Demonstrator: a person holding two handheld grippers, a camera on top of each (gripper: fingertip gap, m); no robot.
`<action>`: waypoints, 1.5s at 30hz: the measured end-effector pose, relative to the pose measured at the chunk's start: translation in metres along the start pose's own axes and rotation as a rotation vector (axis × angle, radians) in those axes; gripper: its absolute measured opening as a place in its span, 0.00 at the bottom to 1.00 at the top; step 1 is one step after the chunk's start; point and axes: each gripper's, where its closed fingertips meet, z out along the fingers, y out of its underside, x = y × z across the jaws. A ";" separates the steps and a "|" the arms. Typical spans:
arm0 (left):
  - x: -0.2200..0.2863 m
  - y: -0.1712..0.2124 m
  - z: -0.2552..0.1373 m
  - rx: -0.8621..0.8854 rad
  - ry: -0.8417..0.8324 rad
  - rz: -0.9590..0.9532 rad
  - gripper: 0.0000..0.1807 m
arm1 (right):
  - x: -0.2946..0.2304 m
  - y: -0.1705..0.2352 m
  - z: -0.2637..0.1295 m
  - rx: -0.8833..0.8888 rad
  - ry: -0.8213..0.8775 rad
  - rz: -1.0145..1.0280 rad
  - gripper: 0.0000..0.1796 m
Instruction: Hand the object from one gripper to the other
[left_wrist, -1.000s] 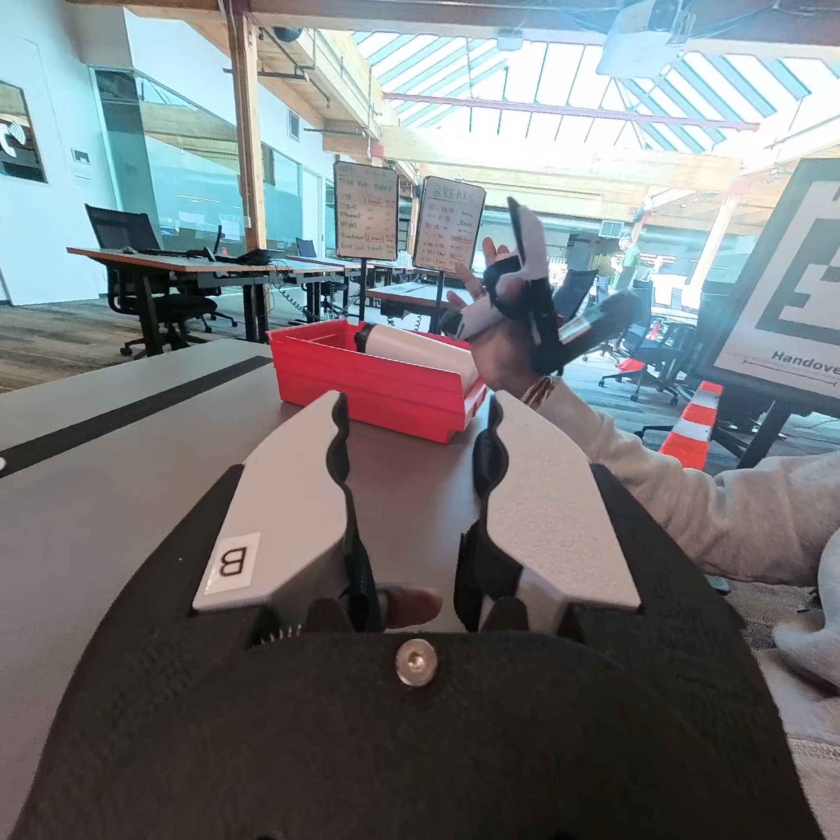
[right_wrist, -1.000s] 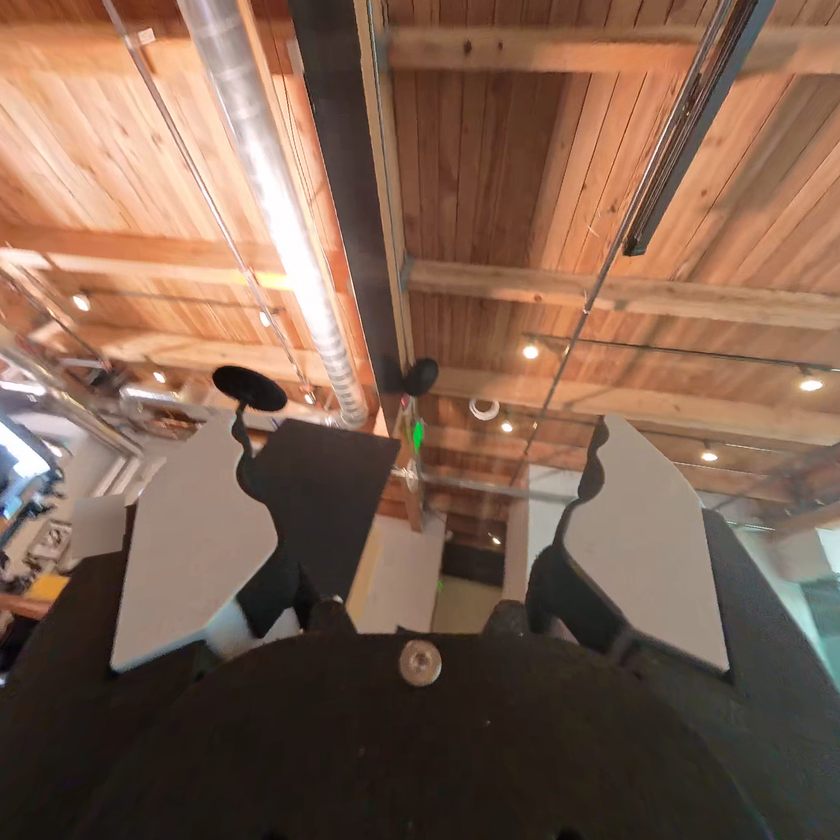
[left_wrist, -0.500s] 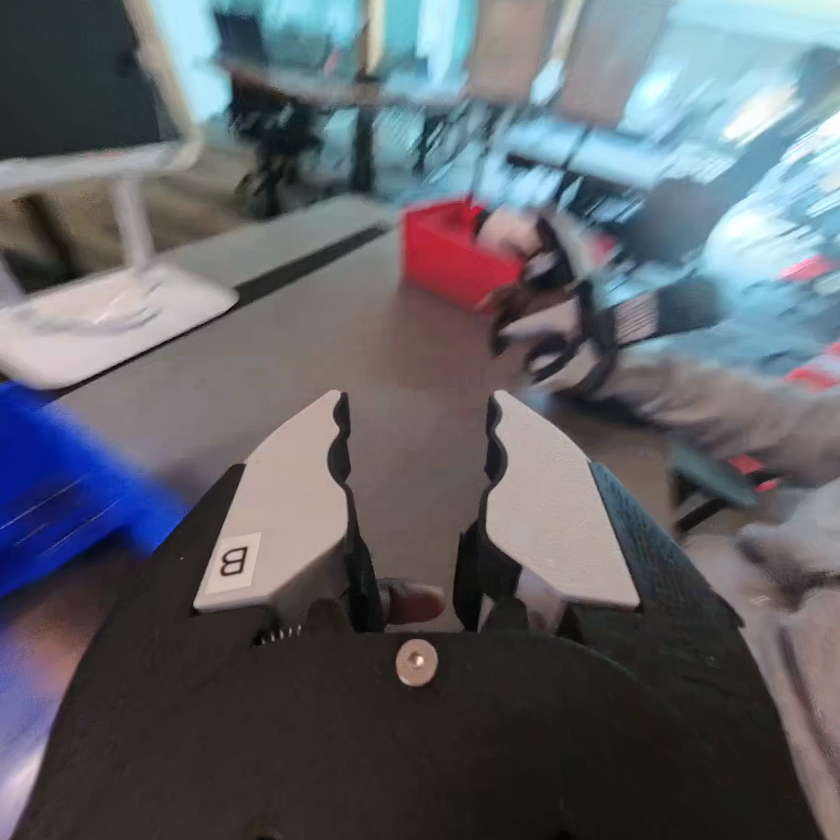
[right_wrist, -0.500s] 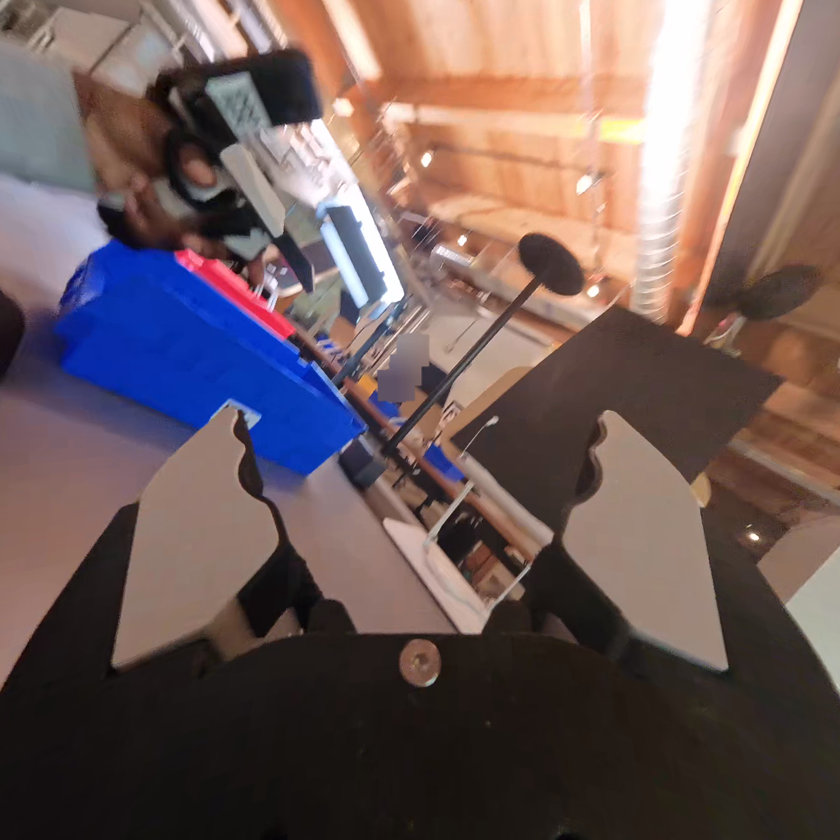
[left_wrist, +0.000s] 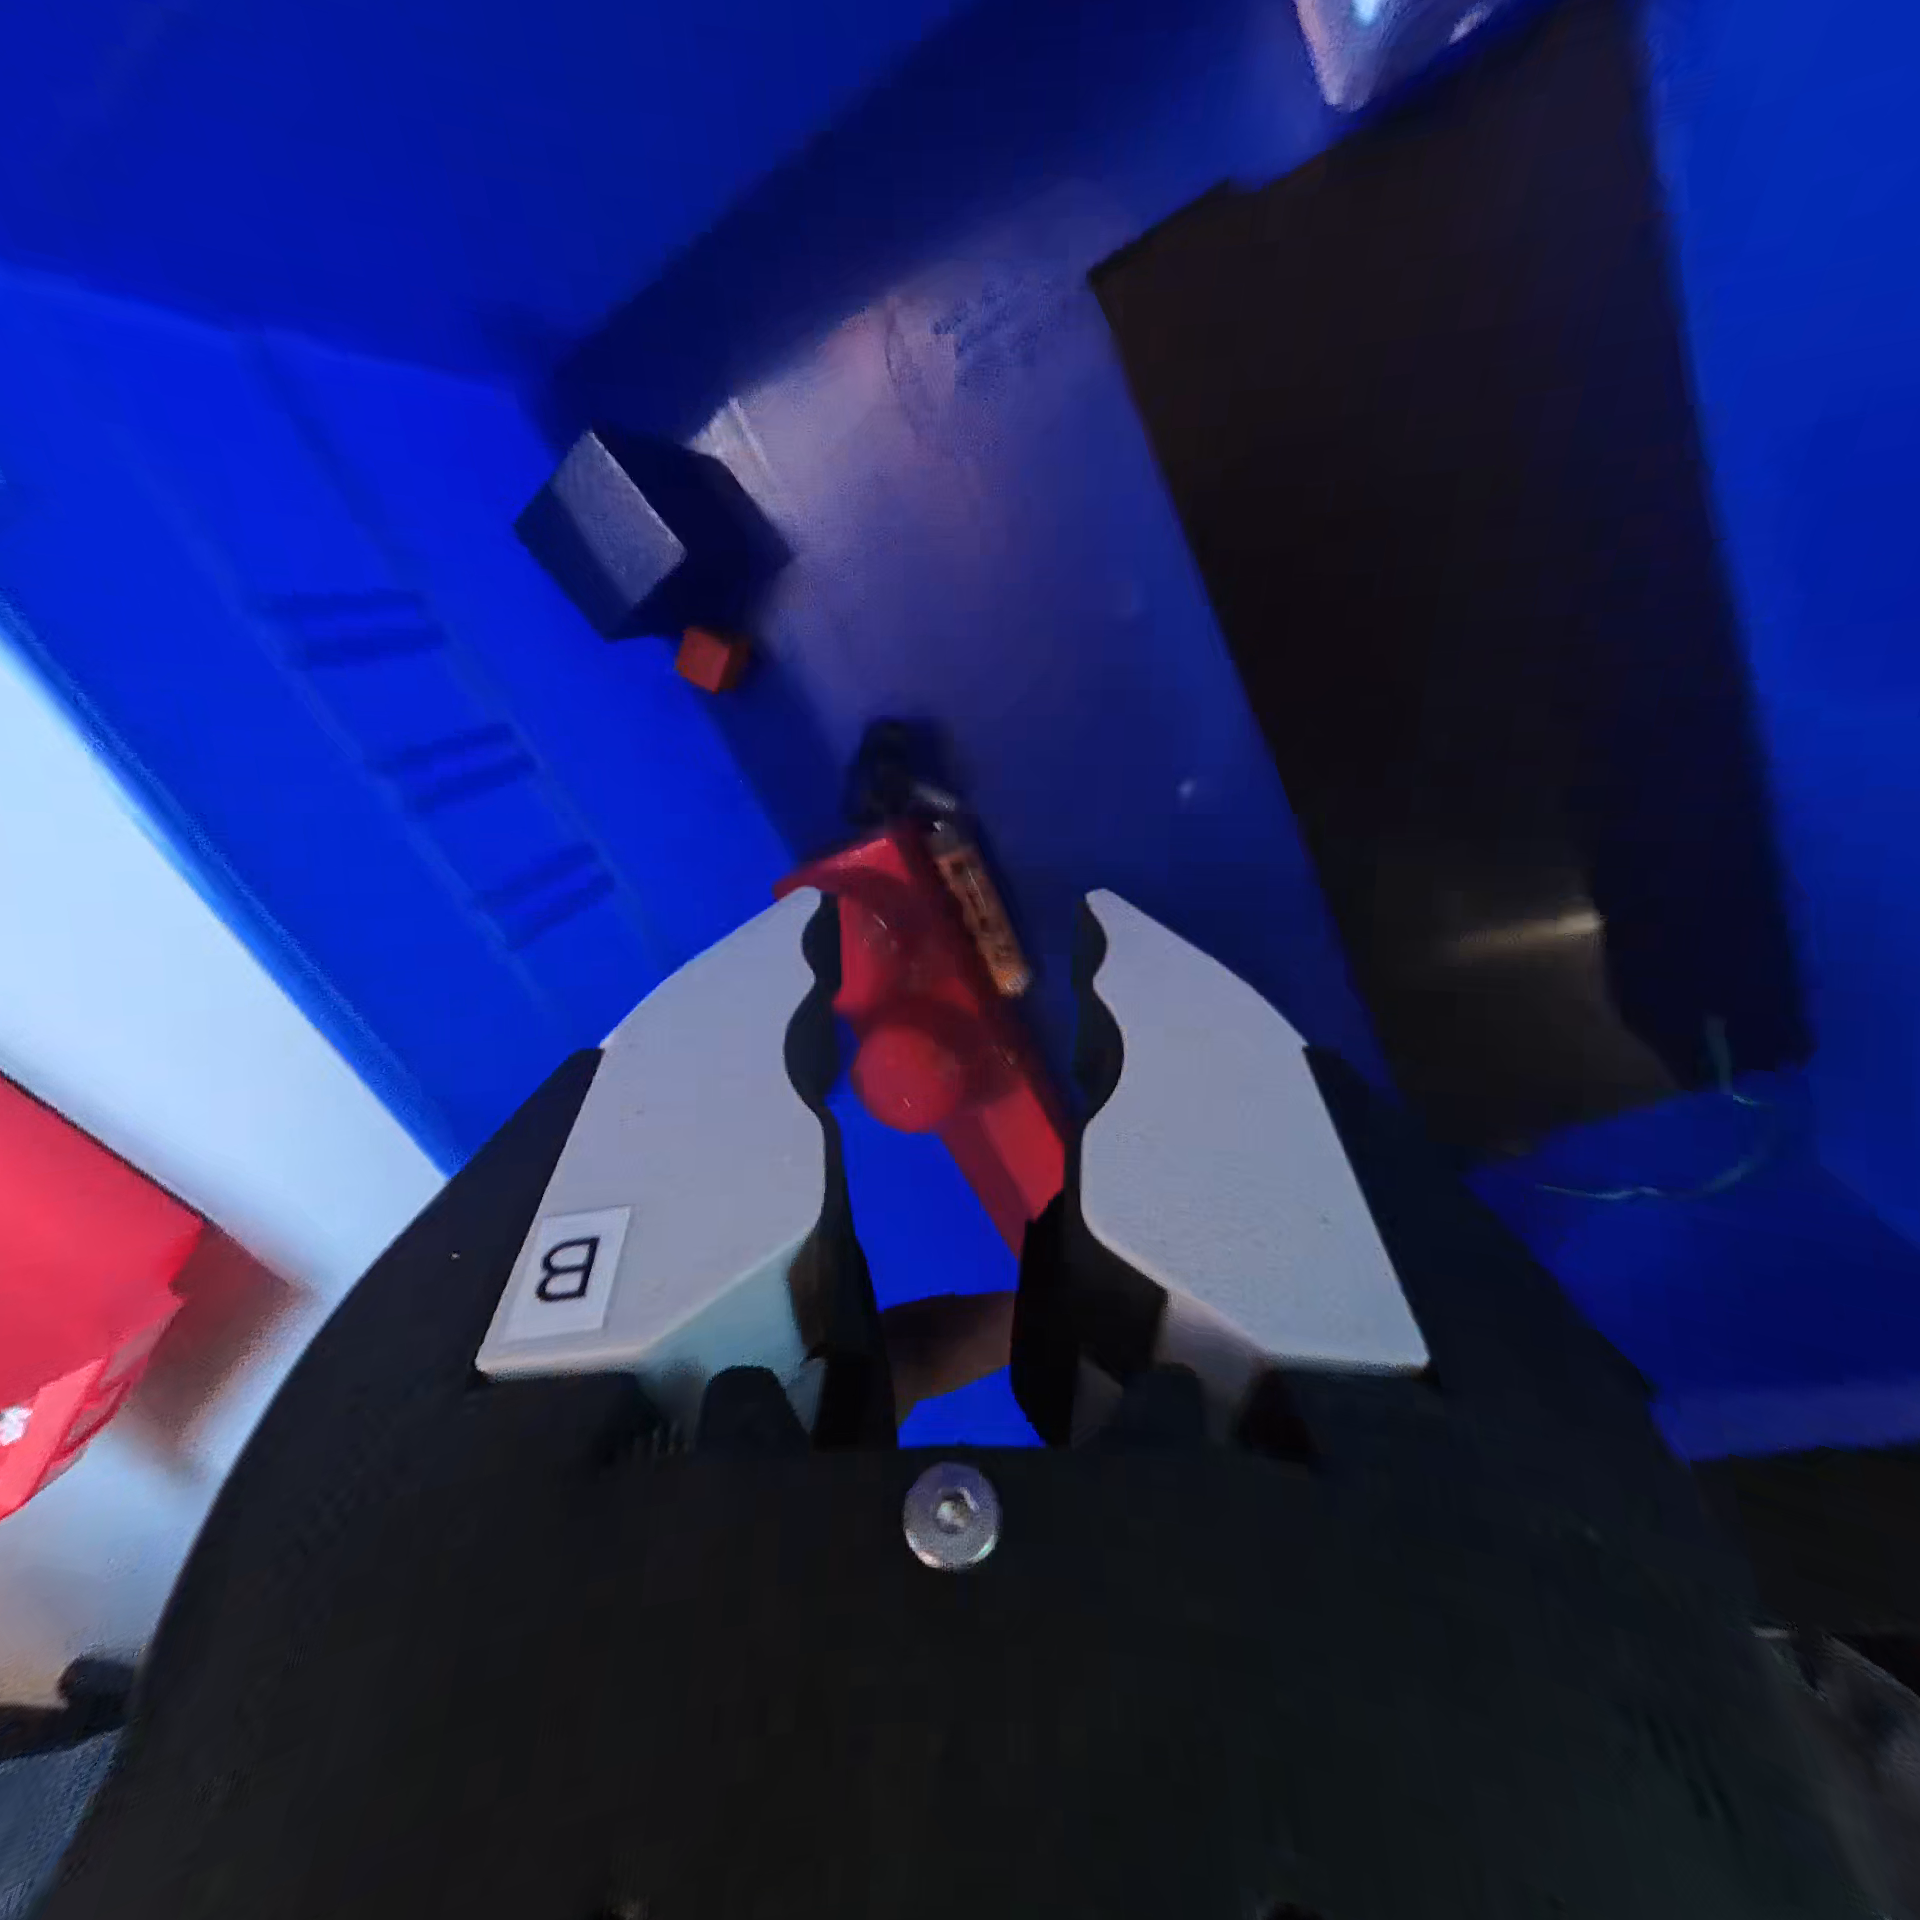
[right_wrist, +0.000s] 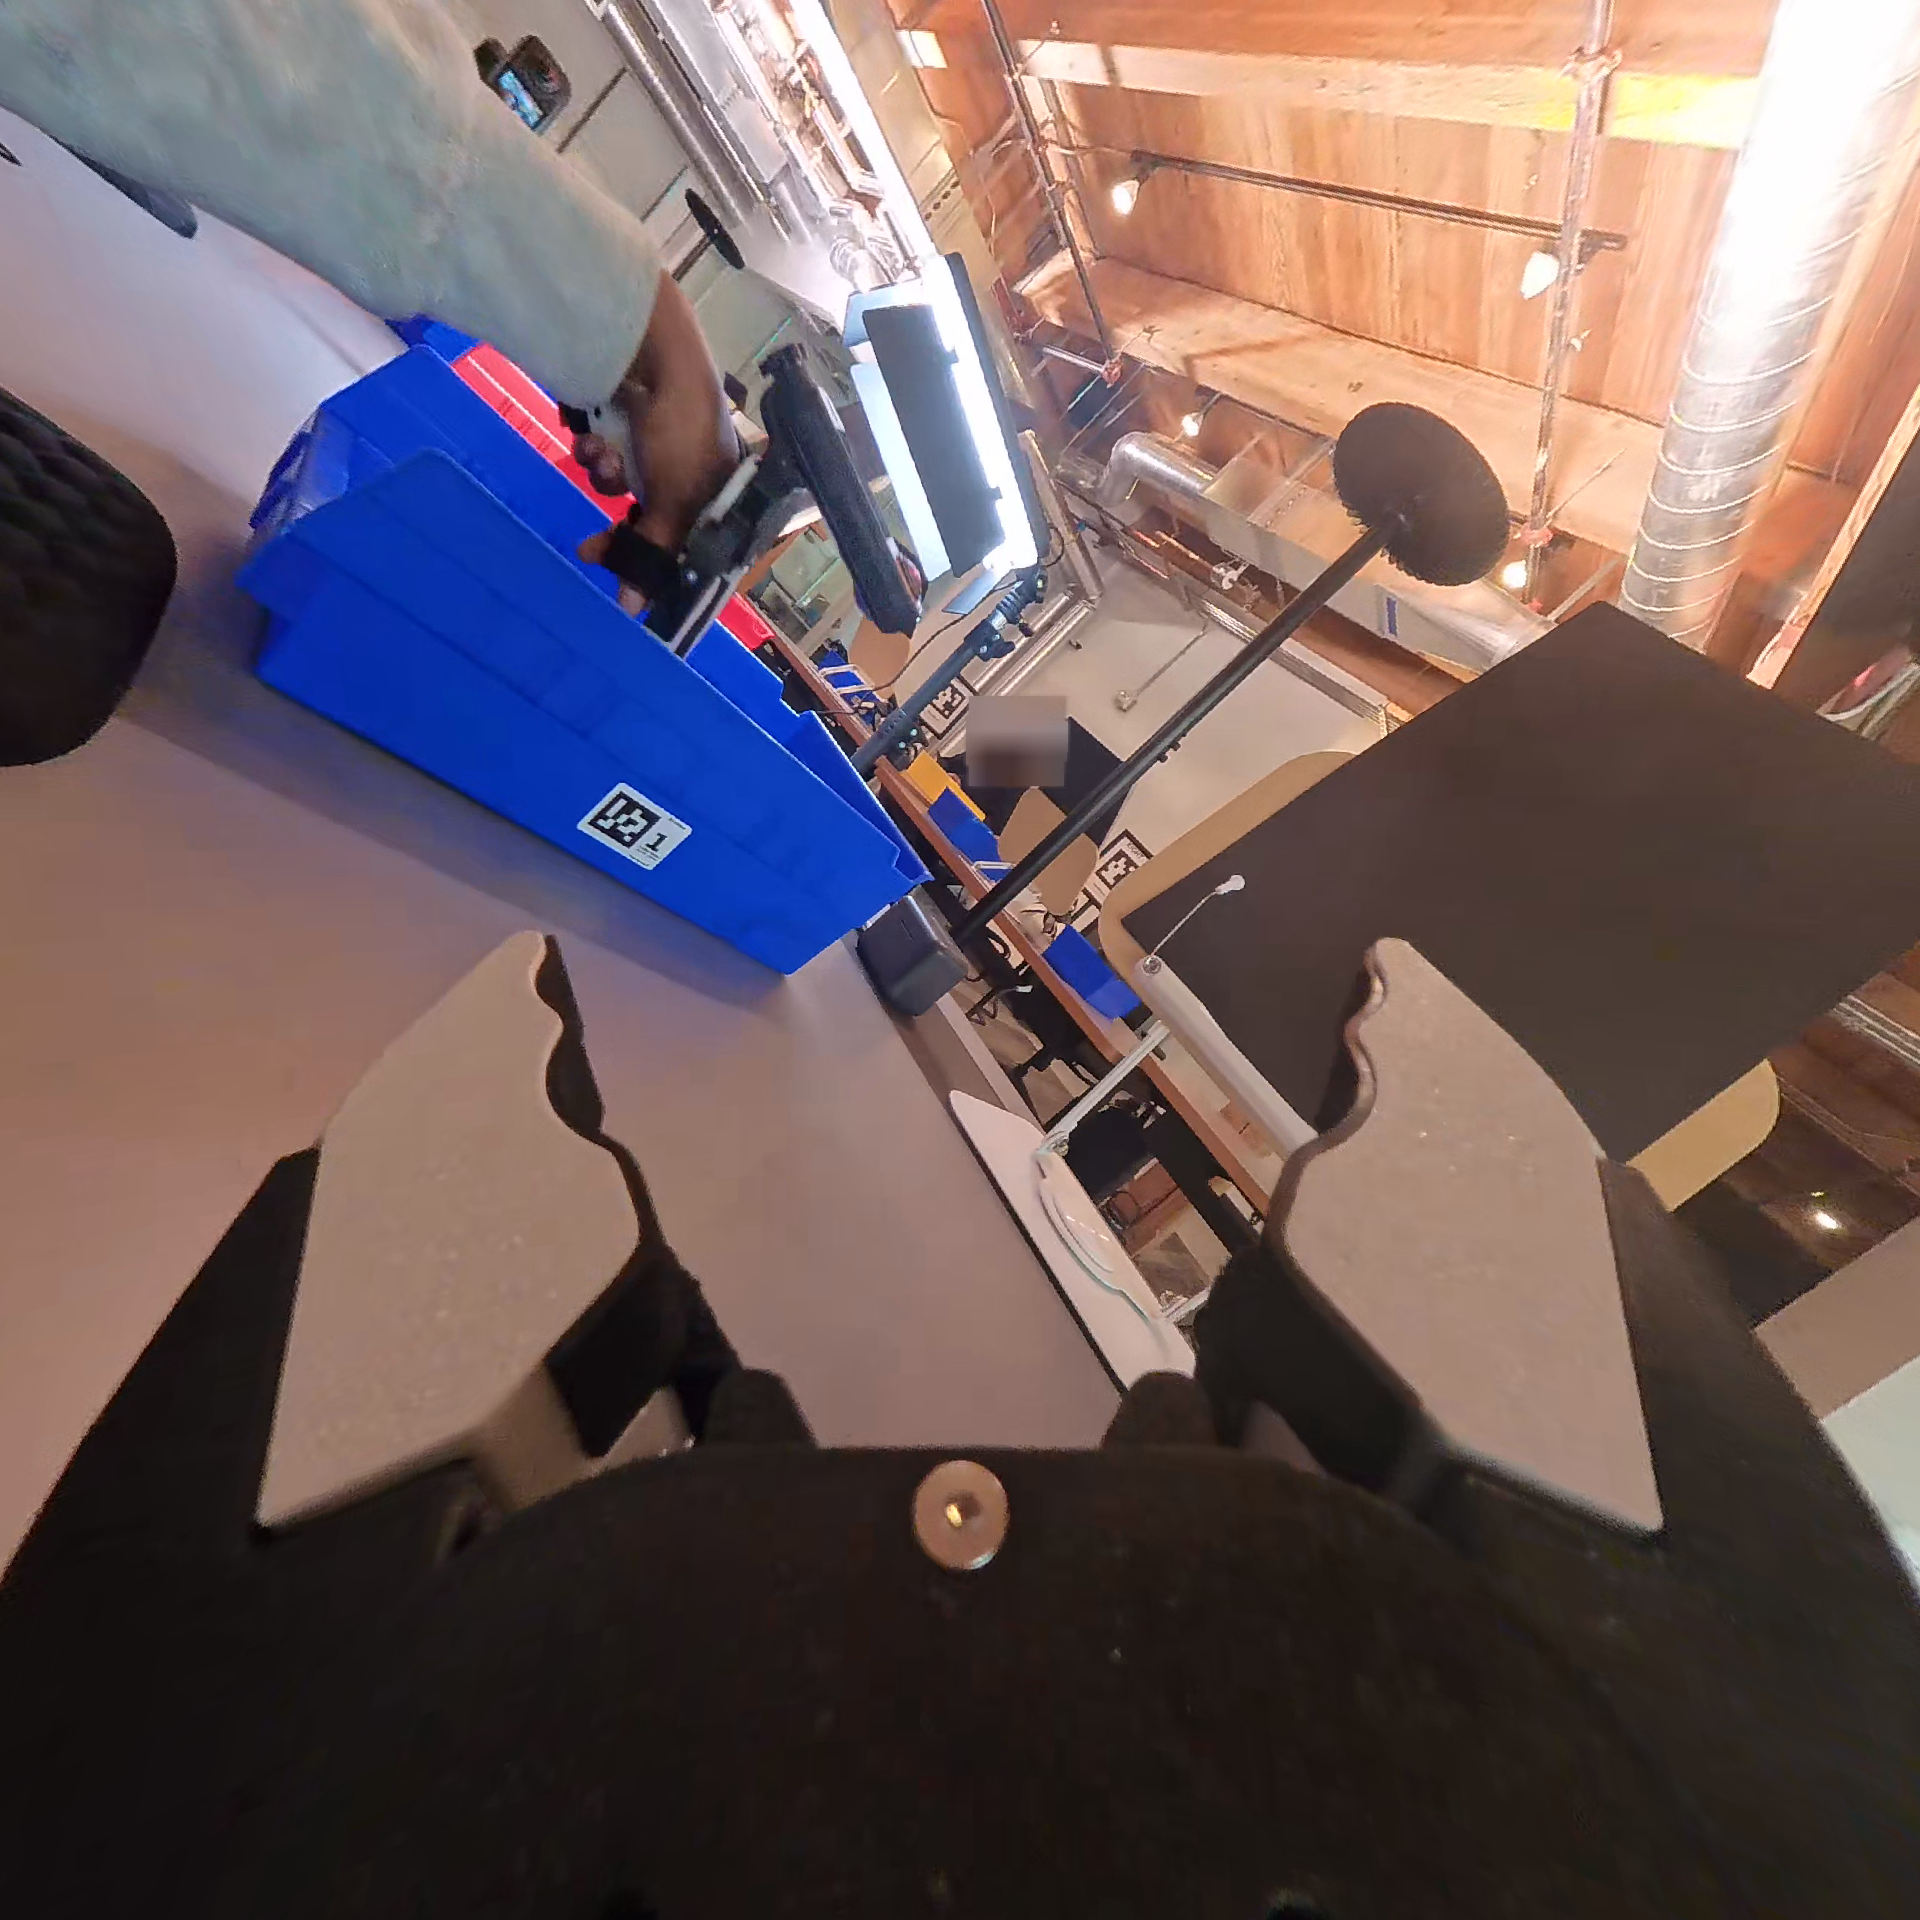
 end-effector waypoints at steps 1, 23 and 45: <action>-0.003 -0.002 0.005 0.000 -0.003 0.010 0.23 | -0.001 0.000 0.000 -0.001 -0.004 -0.003 0.75; 0.016 -0.055 -0.024 0.388 0.031 0.003 0.09 | 0.000 -0.004 0.001 0.005 -0.010 0.067 0.71; 0.300 -0.107 -0.210 1.841 0.800 -0.154 0.08 | 0.018 -0.041 0.006 -0.003 0.181 0.079 0.13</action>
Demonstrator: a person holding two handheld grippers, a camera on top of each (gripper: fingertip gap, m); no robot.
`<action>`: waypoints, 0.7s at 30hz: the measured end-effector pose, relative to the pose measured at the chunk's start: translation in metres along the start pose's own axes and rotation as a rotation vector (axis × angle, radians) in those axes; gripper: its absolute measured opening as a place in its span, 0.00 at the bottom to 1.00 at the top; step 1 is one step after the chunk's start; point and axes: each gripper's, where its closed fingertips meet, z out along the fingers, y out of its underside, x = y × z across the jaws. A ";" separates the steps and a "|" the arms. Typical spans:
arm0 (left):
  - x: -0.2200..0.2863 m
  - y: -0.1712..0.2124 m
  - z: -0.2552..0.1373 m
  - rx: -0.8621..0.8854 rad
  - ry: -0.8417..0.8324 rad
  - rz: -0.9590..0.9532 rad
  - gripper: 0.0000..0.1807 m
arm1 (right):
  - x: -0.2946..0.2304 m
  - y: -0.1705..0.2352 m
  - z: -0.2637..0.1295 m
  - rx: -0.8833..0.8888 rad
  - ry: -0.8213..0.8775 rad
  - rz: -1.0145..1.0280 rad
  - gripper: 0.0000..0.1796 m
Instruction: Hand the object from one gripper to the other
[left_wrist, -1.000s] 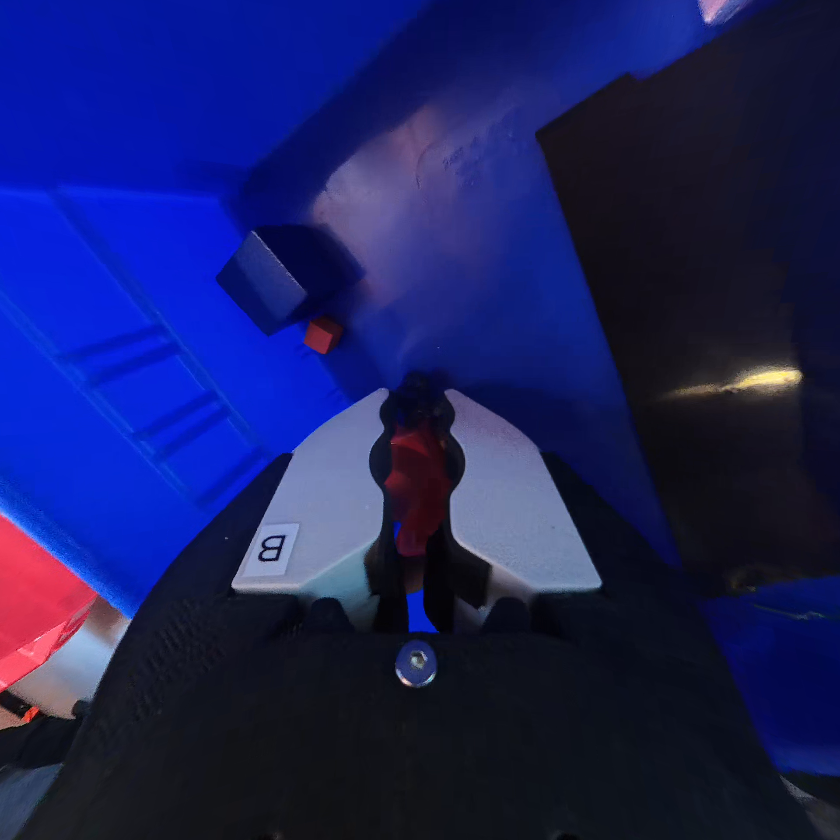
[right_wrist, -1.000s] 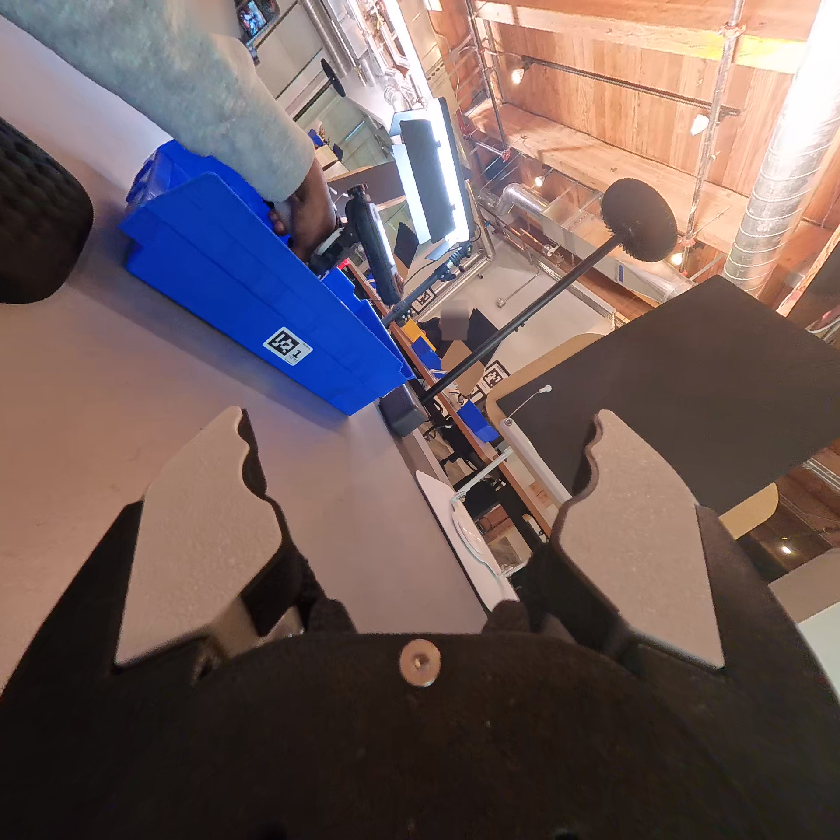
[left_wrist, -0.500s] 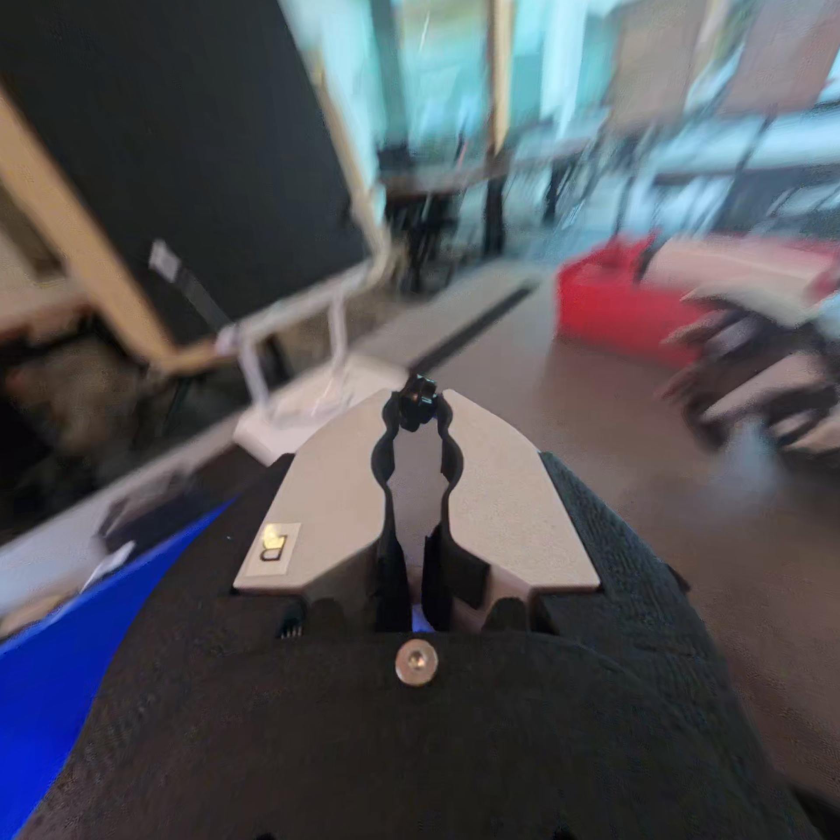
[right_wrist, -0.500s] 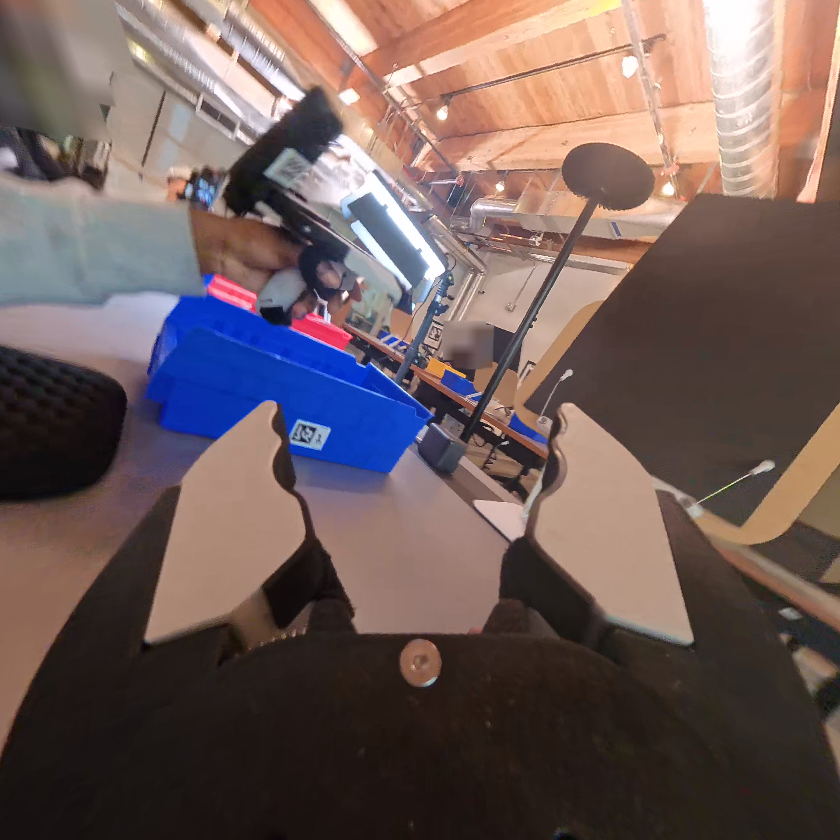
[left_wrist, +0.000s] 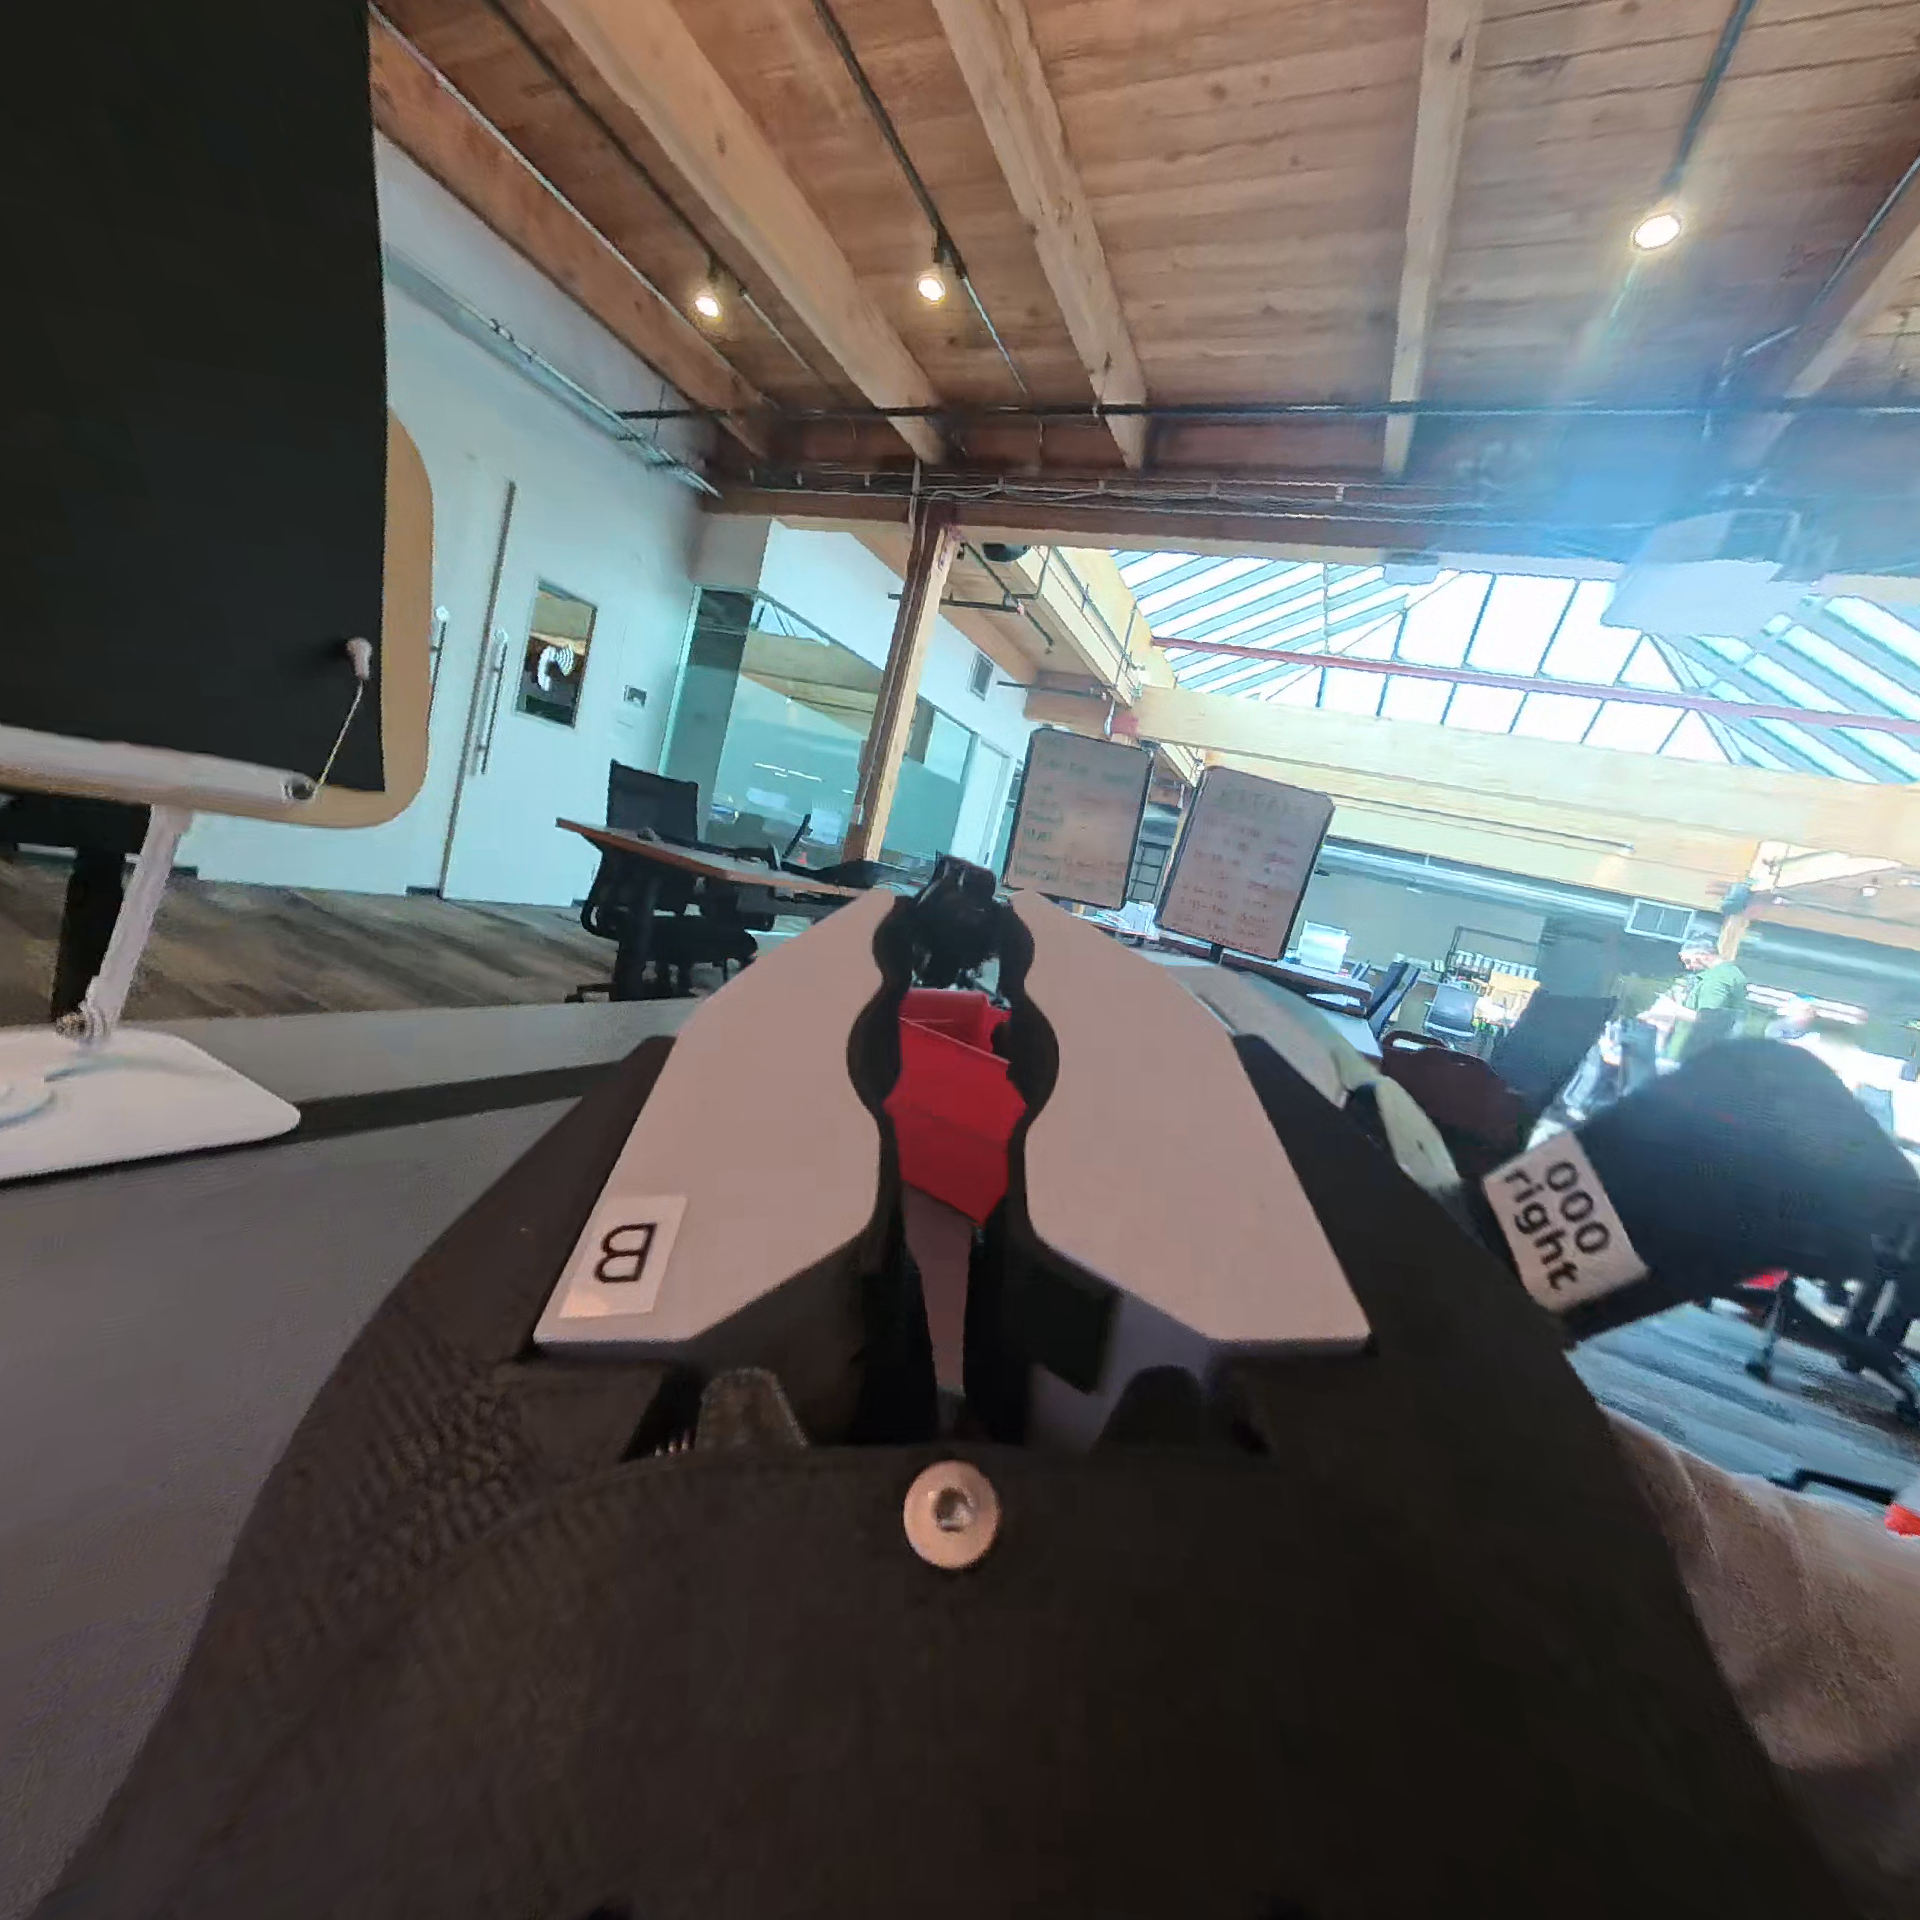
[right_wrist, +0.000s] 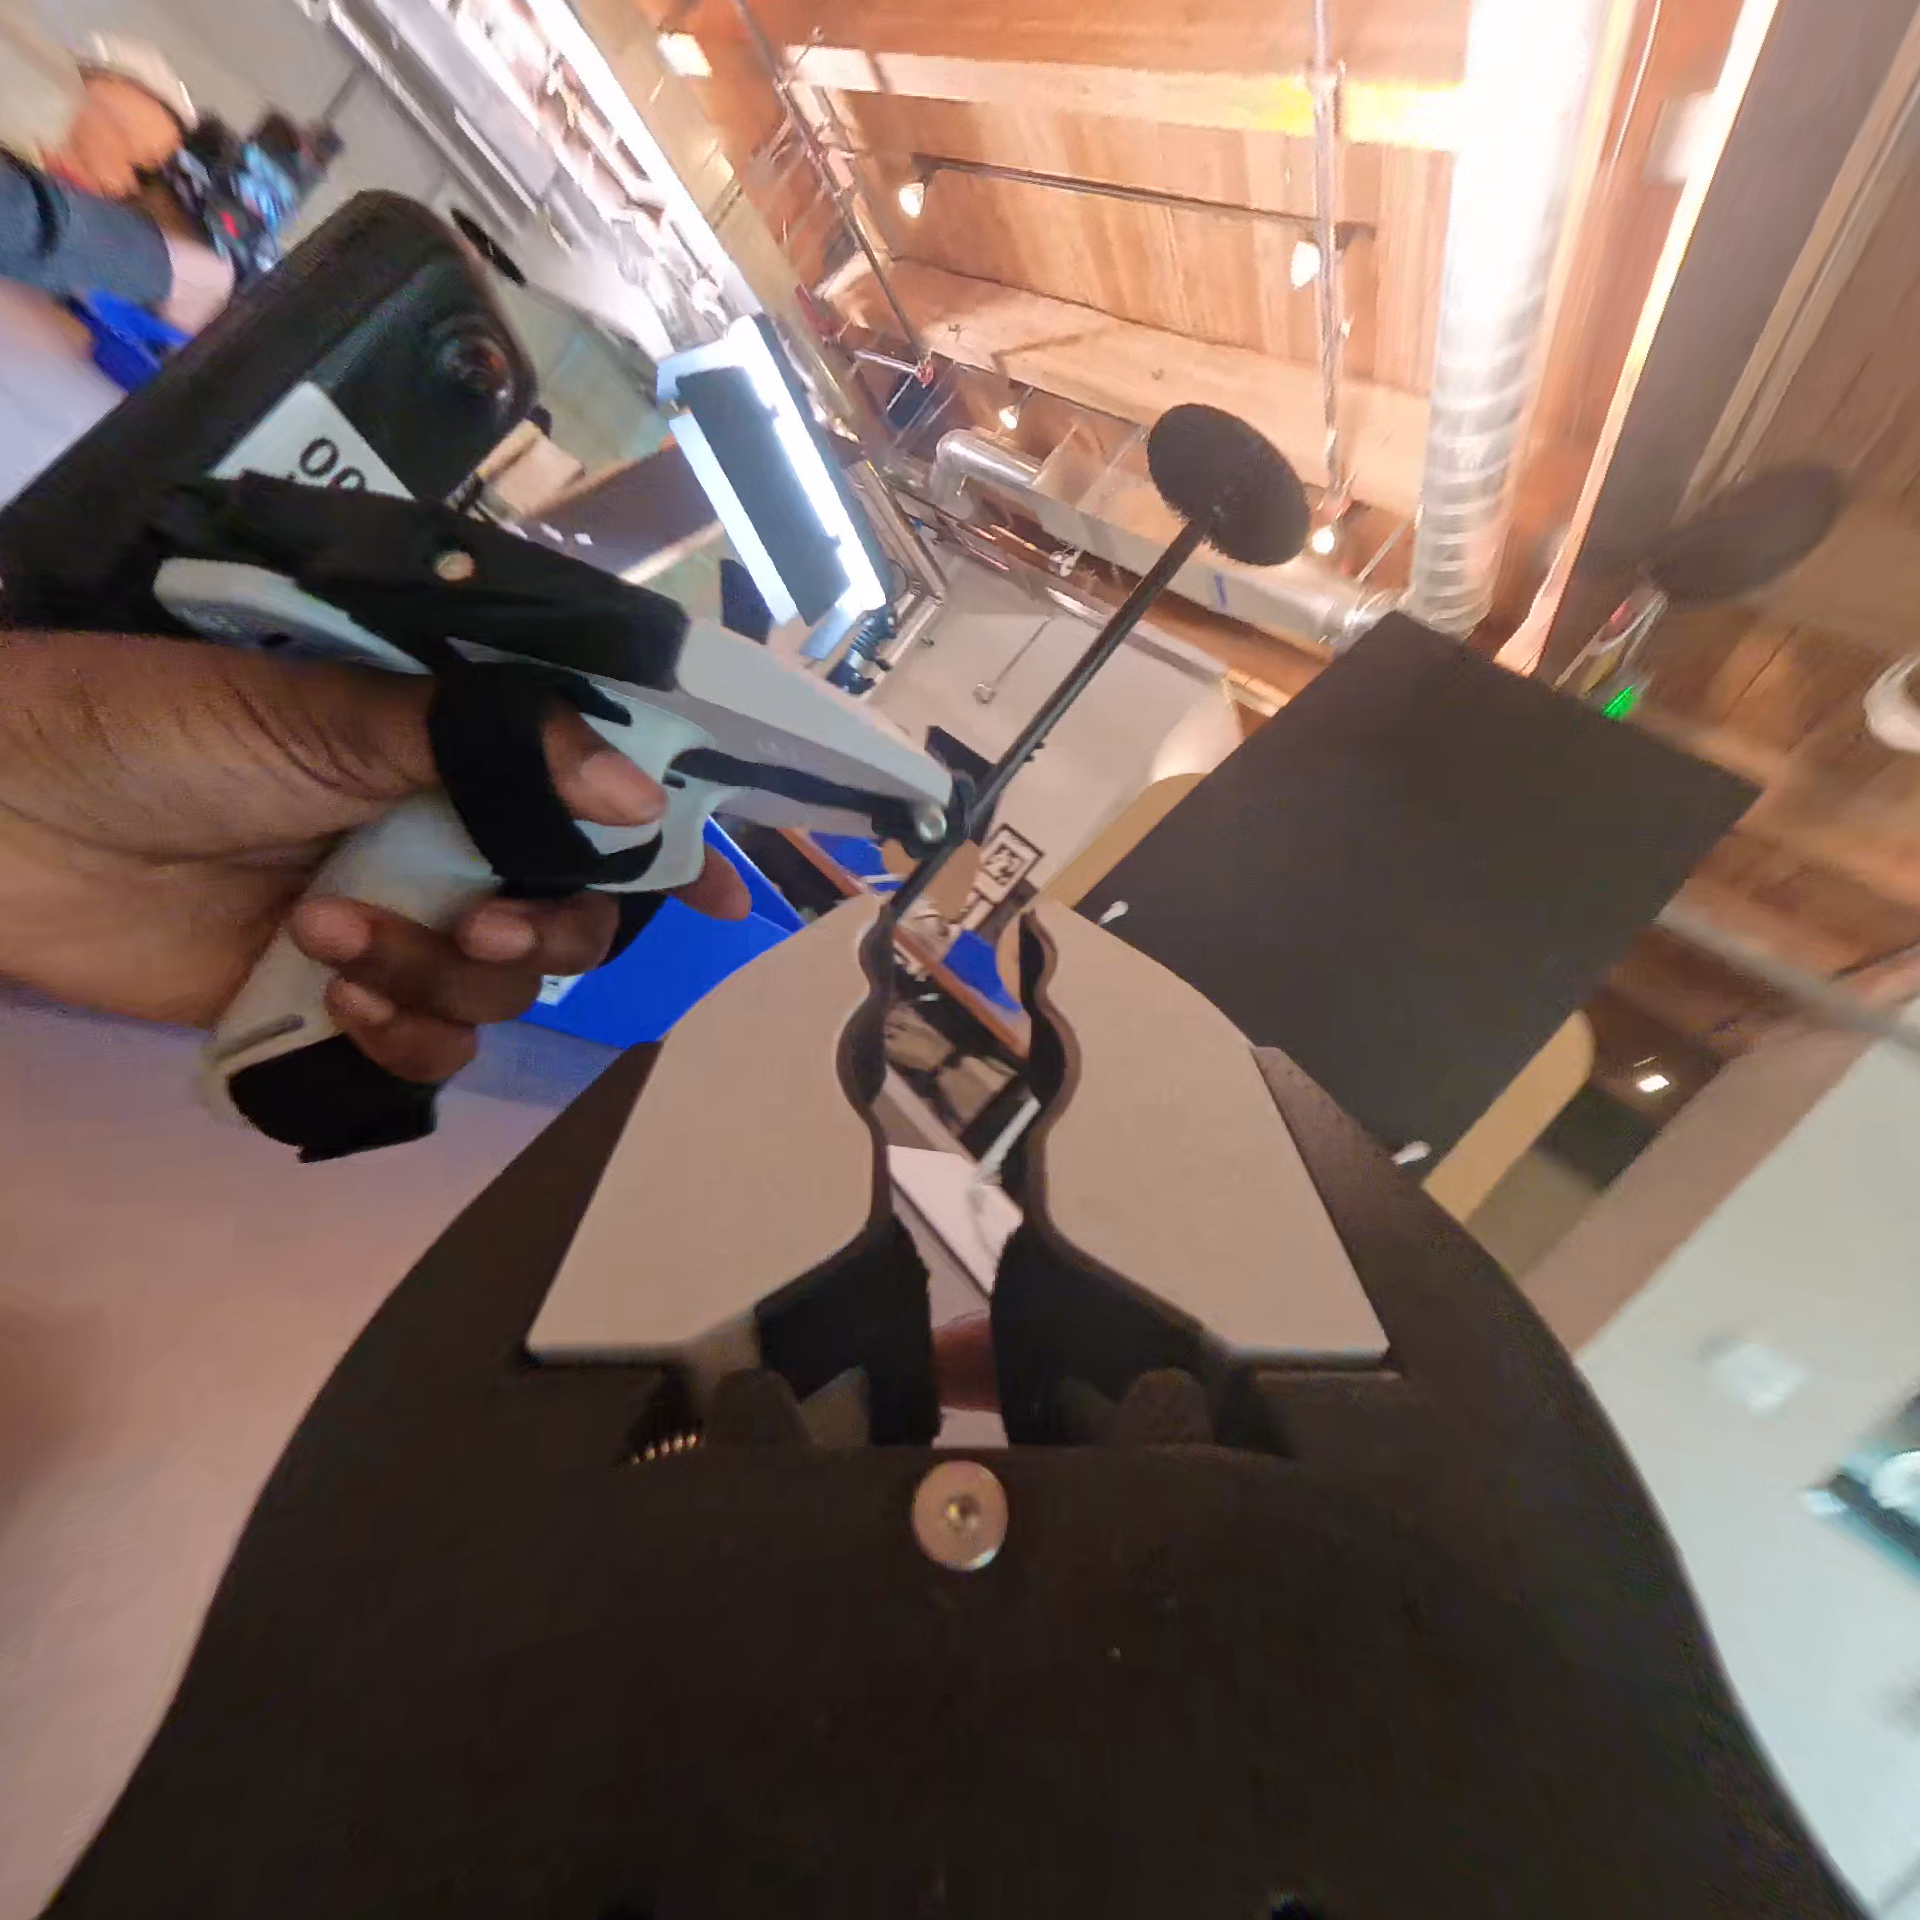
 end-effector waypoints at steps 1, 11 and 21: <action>-0.002 0.003 -0.001 -0.005 -0.002 -0.034 0.08 | -0.003 -0.002 -0.001 -0.004 0.004 -0.061 0.12; 0.001 0.022 -0.001 -0.088 0.024 -0.088 0.08 | -0.015 0.006 0.004 -0.079 -0.024 -0.177 0.09; 0.008 0.031 0.001 -0.139 0.038 -0.025 0.08 | -0.013 0.009 0.004 -0.099 -0.024 -0.165 0.03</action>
